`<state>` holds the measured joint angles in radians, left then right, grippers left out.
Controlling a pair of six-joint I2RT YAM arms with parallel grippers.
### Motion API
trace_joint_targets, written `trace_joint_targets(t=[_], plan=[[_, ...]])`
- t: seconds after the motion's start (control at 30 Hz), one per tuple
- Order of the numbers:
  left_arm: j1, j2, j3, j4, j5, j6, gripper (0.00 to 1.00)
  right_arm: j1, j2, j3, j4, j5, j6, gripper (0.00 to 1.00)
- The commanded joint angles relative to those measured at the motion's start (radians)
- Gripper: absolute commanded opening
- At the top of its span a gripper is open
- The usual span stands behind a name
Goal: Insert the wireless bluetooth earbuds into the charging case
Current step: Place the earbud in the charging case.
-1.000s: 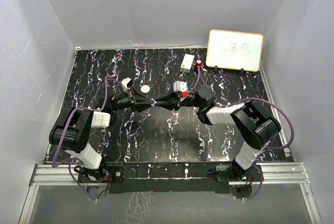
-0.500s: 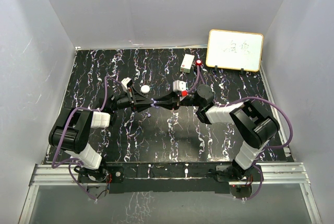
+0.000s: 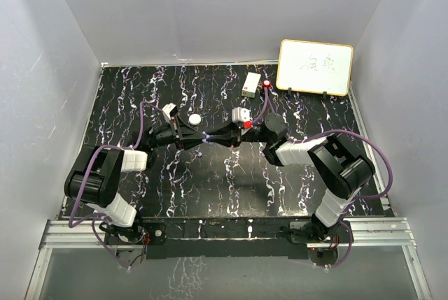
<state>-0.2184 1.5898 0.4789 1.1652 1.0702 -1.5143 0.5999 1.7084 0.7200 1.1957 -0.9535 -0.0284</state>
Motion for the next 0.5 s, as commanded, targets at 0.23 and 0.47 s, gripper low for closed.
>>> trace_joint_targets(t=[0.23, 0.47], plan=[[-0.006, -0.064, 0.029, -0.013, 0.028, 0.025, 0.0, -0.003, 0.018, 0.042, 0.061, -0.002, 0.005, 0.0], [-0.006, -0.063, 0.033, -0.012, 0.026, 0.022, 0.0, -0.005, 0.02, 0.041, 0.061, -0.002, 0.004, 0.0]])
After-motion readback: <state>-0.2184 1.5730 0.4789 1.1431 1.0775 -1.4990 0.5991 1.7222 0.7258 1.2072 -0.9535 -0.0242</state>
